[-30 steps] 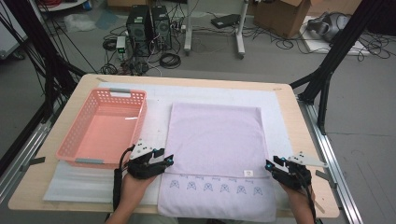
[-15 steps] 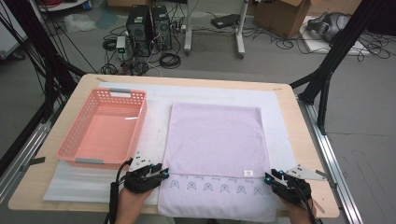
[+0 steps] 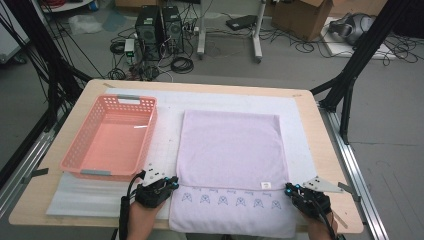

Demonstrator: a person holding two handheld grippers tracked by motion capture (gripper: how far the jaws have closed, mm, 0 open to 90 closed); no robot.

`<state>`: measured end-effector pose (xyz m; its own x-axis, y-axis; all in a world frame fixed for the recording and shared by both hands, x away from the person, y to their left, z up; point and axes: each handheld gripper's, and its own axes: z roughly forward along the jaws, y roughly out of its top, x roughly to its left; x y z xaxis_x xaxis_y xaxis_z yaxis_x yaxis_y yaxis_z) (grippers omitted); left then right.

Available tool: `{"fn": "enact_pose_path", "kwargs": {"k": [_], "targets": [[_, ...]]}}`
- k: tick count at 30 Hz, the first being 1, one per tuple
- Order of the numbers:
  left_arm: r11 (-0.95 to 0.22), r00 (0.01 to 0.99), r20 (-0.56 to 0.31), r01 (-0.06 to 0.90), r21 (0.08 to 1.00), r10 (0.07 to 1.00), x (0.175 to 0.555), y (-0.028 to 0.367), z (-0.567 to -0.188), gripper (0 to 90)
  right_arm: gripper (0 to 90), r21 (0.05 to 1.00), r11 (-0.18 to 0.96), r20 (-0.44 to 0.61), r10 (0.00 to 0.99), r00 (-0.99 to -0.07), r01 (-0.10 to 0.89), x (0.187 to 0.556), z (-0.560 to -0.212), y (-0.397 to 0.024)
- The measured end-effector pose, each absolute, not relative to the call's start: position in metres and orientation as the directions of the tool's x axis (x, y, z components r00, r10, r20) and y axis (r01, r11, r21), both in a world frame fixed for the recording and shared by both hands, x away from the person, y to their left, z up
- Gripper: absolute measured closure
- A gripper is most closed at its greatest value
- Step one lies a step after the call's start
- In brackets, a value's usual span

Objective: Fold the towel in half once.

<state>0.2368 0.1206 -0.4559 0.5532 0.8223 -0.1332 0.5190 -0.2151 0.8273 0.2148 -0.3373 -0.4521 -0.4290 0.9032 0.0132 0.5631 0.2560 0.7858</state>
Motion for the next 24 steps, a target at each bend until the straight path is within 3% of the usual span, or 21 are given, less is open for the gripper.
{"fn": "enact_pose_path", "kwargs": {"k": [6, 24], "targets": [[-0.162, 0.546, -0.174, 0.511, 0.844, 0.82, 0.233, 0.125, -0.454, 87.2, 87.1, 0.802, 0.23, 0.033, 0.904, -0.425, 0.552, 0.212, -0.451, -0.34], [-0.142, 0.567, -0.173, 0.468, 0.872, 0.805, 0.223, 0.131, -0.448, 87.5, 87.4, 0.817, 0.208, 0.056, 0.899, -0.434, 0.538, 0.204, -0.447, -0.347]]}}
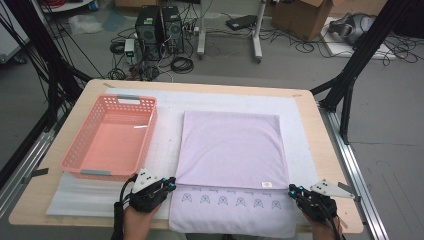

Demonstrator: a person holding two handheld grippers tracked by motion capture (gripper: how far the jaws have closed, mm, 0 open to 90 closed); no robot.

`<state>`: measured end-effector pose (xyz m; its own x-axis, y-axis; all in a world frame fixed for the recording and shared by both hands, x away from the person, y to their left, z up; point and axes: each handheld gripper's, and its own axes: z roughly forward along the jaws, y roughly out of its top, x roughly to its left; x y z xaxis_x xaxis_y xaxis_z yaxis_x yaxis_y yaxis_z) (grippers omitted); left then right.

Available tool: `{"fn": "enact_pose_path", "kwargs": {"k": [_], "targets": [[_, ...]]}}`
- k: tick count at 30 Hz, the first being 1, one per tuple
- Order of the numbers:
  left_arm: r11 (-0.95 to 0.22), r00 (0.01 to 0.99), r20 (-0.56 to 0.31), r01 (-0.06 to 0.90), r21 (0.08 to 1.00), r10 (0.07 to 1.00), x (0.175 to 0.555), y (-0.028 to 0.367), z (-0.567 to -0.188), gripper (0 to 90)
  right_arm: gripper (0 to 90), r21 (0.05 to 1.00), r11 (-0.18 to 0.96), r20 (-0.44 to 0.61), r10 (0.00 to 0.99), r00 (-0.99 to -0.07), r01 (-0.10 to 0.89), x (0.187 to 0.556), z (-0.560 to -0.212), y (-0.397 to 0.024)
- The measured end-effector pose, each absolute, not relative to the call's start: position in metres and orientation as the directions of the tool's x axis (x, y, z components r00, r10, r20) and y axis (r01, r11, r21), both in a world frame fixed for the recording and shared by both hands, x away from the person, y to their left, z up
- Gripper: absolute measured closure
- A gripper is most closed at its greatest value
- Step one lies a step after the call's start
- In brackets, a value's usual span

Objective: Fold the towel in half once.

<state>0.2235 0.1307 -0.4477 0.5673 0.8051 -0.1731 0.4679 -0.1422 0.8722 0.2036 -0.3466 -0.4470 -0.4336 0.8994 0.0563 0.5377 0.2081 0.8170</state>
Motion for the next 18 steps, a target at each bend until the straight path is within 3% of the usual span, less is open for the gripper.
{"fn": "enact_pose_path", "kwargs": {"k": [14, 16, 18], "targets": [[-0.116, 0.584, -0.21, 0.47, 0.875, 0.784, 0.209, 0.134, -0.441, 88.0, 90.0, 0.824, 0.186, 0.075, 0.9, -0.429, 0.536, 0.192, -0.444, -0.355], [-0.103, 0.58, -0.221, 0.473, 0.875, 0.784, 0.209, 0.134, -0.441, 87.9, 87.6, 0.83, 0.162, 0.094, 0.903, -0.42, 0.534, 0.192, -0.443, -0.357], [-0.101, 0.576, -0.224, 0.478, 0.873, 0.786, 0.21, 0.134, -0.442, 87.9, 75.5, 0.831, 0.132, 0.118, 0.908, -0.402, 0.541, 0.194, -0.443, -0.356]]}}
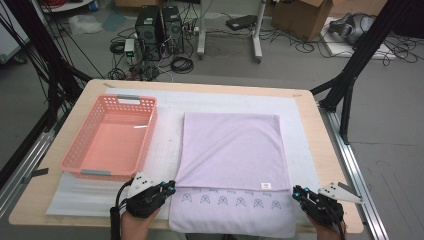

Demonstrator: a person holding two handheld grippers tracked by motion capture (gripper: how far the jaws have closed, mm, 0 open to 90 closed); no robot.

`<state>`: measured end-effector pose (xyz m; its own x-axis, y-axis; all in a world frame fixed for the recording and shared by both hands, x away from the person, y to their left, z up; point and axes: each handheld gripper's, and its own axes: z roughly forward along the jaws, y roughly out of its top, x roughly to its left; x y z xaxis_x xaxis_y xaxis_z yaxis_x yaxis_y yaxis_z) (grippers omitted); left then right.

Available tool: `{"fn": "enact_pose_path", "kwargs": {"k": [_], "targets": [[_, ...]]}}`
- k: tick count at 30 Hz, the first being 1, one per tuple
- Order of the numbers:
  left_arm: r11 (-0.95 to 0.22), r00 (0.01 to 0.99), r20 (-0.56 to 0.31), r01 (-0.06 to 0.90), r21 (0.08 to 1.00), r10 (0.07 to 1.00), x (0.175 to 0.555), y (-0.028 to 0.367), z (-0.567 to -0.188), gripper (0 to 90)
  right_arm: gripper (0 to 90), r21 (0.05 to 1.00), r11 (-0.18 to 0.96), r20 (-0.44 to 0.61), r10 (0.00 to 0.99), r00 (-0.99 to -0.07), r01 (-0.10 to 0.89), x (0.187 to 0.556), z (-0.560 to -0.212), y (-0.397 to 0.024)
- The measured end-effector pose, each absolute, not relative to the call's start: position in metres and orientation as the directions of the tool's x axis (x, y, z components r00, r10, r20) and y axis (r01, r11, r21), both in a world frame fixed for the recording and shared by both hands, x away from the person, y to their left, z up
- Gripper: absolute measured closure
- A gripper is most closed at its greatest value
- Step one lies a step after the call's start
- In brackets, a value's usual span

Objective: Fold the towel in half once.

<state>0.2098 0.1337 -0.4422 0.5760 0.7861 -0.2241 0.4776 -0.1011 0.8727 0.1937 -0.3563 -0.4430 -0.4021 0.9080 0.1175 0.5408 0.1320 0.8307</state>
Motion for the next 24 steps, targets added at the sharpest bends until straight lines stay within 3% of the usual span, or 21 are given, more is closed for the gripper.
{"fn": "enact_pose_path", "kwargs": {"k": [2, 5, 11, 24], "targets": [[-0.102, 0.577, -0.224, 0.479, 0.872, 0.786, 0.211, 0.134, -0.443, 87.9, 68.4, 0.83, 0.132, 0.113, 0.912, -0.395, 0.542, 0.198, -0.444, -0.353], [-0.098, 0.576, -0.226, 0.477, 0.873, 0.786, 0.211, 0.133, -0.443, 87.9, 68.3, 0.82, 0.155, 0.099, 0.91, -0.403, 0.551, 0.209, -0.449, -0.345], [-0.092, 0.573, -0.236, 0.485, 0.87, 0.785, 0.211, 0.134, -0.444, 87.9, 85.3, 0.783, 0.243, 0.02, 0.91, -0.413, 0.572, 0.217, -0.451, -0.331], [-0.081, 0.593, -0.255, 0.479, 0.874, 0.764, 0.199, 0.138, -0.439, 87.9, 87.4, 0.806, 0.208, 0.066, 0.899, -0.433, 0.554, 0.196, -0.442, -0.34]]}}
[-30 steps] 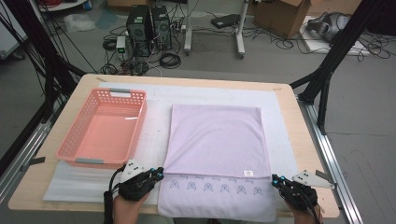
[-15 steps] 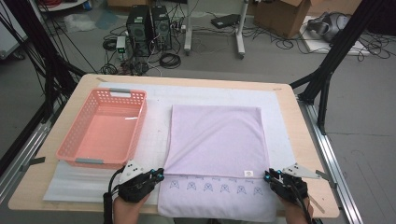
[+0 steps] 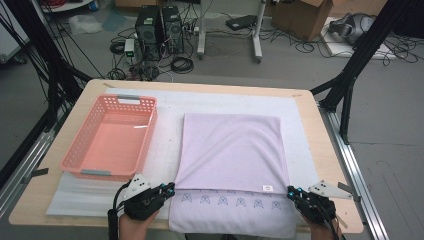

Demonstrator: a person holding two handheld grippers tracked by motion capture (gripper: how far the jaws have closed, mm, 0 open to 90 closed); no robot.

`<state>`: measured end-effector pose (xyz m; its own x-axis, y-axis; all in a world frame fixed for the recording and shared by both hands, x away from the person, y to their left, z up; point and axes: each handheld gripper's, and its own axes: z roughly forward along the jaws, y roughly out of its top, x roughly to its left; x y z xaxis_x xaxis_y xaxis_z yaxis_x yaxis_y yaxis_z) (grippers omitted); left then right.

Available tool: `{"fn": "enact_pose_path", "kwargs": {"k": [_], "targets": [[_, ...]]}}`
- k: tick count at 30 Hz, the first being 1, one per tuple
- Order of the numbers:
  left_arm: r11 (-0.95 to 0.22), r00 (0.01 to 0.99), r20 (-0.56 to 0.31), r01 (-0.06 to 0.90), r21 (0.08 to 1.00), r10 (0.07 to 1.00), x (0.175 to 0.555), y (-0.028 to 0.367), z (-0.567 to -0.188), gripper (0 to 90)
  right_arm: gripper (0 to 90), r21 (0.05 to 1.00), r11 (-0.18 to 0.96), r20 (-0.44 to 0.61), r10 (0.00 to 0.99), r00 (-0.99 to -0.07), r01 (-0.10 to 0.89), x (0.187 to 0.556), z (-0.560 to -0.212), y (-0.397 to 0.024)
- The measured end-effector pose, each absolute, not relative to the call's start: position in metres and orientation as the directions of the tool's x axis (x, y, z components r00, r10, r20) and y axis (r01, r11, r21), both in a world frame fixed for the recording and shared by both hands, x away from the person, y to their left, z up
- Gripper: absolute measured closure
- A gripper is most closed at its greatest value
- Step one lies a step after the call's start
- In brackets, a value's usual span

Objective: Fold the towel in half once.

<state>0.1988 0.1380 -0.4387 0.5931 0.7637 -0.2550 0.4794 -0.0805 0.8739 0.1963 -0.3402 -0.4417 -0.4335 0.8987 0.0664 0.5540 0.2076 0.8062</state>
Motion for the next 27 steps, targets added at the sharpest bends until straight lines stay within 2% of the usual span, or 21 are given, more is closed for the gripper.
{"fn": "enact_pose_path", "kwargs": {"k": [6, 21, 27], "targets": [[-0.084, 0.608, -0.26, 0.478, 0.874, 0.75, 0.175, 0.141, -0.436, 88.0, 87.4, 0.809, 0.192, 0.09, 0.894, -0.44, 0.555, 0.178, -0.438, -0.344], [-0.087, 0.61, -0.268, 0.487, 0.869, 0.745, 0.116, 0.147, -0.438, 87.9, 87.4, 0.812, 0.212, 0.078, 0.884, -0.461, 0.544, 0.102, -0.434, -0.342], [-0.111, 0.613, -0.266, 0.506, 0.855, 0.744, 0.1, 0.146, -0.445, 87.9, 87.4, 0.803, 0.235, 0.06, 0.883, -0.466, 0.548, 0.083, -0.435, -0.341]]}}
